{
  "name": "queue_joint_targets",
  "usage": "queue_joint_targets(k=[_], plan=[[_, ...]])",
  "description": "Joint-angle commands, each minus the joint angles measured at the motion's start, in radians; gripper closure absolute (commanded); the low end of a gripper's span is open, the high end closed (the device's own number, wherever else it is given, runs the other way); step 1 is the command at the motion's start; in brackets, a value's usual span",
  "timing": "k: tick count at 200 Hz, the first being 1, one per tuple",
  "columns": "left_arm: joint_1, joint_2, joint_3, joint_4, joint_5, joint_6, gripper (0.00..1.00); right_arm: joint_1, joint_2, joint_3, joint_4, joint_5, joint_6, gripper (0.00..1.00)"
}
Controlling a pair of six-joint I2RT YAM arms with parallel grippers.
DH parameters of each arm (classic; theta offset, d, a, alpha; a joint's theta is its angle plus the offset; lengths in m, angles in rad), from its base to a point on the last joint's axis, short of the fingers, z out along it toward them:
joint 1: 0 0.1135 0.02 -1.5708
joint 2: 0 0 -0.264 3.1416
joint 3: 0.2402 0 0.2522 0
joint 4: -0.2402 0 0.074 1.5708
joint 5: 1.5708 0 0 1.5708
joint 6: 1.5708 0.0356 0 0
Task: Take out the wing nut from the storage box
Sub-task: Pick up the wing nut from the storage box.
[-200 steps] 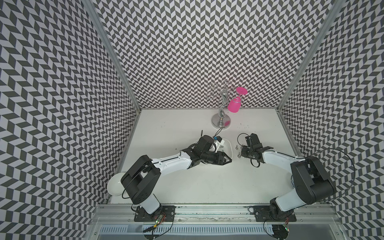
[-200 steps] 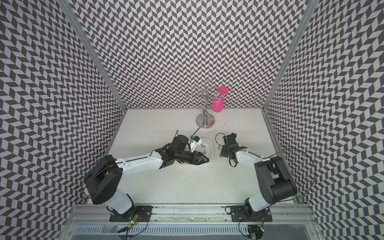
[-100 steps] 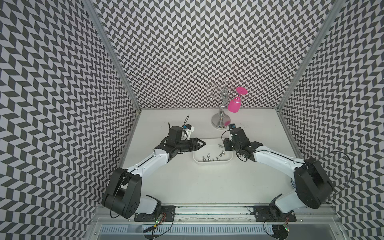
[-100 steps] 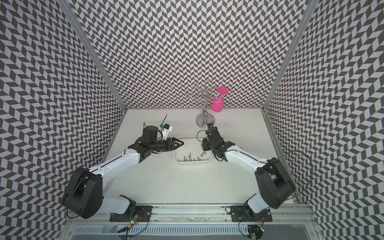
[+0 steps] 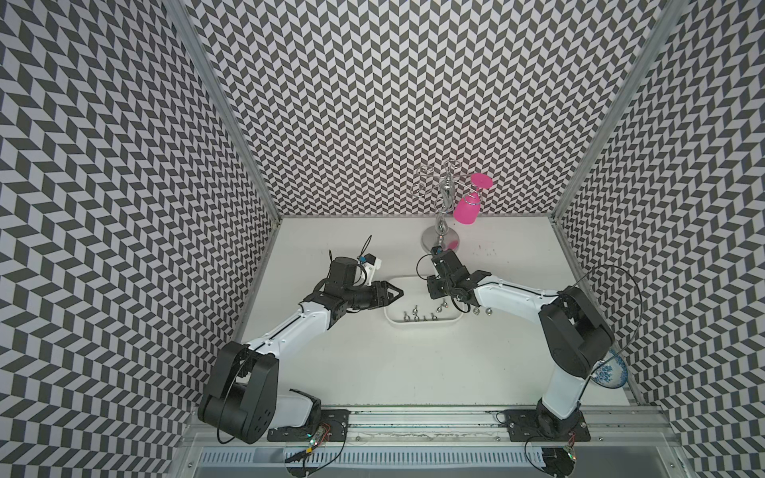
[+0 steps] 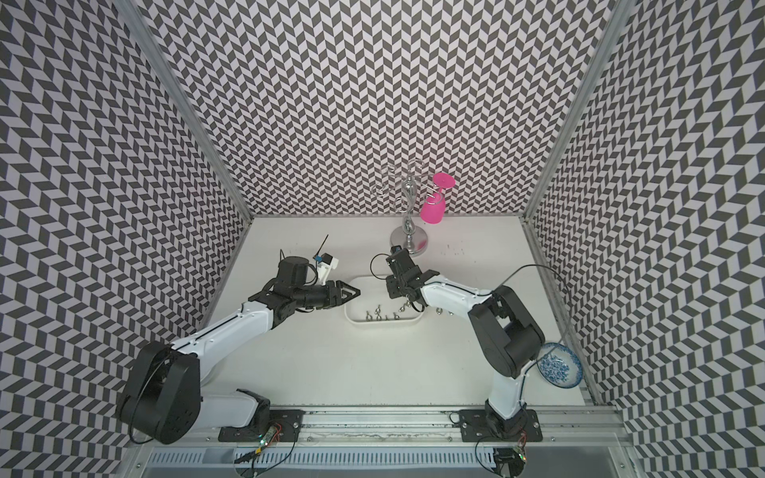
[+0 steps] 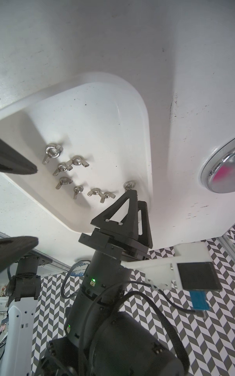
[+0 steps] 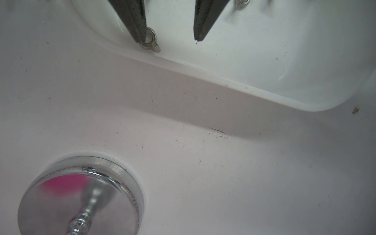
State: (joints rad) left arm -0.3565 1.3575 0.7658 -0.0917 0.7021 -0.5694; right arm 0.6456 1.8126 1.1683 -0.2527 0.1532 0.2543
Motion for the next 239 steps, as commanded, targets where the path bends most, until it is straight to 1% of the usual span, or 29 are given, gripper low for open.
queue_joint_targets(k=[1, 41, 83, 150, 184, 239], plan=[[0.007, -0.025, -0.011, -0.006, 0.013, 0.026, 0.48, 0.0, 0.006, -0.001, 0.004, 0.014, 0.001, 0.55], [0.01, -0.023, -0.029, 0.003, 0.015, 0.028, 0.48, 0.0, 0.024, -0.011, 0.021, 0.022, 0.007, 0.54], [0.013, -0.026, -0.029, 0.007, 0.016, 0.026, 0.48, -0.007, 0.062, 0.025, 0.006, 0.045, 0.008, 0.54], [0.017, -0.025, -0.033, 0.007, 0.017, 0.026, 0.48, -0.021, 0.108, 0.033, 0.019, 0.028, 0.008, 0.54], [0.016, -0.022, -0.035, 0.008, 0.016, 0.026, 0.48, -0.029, 0.138, 0.043, 0.021, 0.011, 0.006, 0.58], [0.017, -0.019, -0.032, 0.009, 0.015, 0.026, 0.48, -0.037, 0.152, 0.063, 0.007, 0.004, 0.007, 0.69]])
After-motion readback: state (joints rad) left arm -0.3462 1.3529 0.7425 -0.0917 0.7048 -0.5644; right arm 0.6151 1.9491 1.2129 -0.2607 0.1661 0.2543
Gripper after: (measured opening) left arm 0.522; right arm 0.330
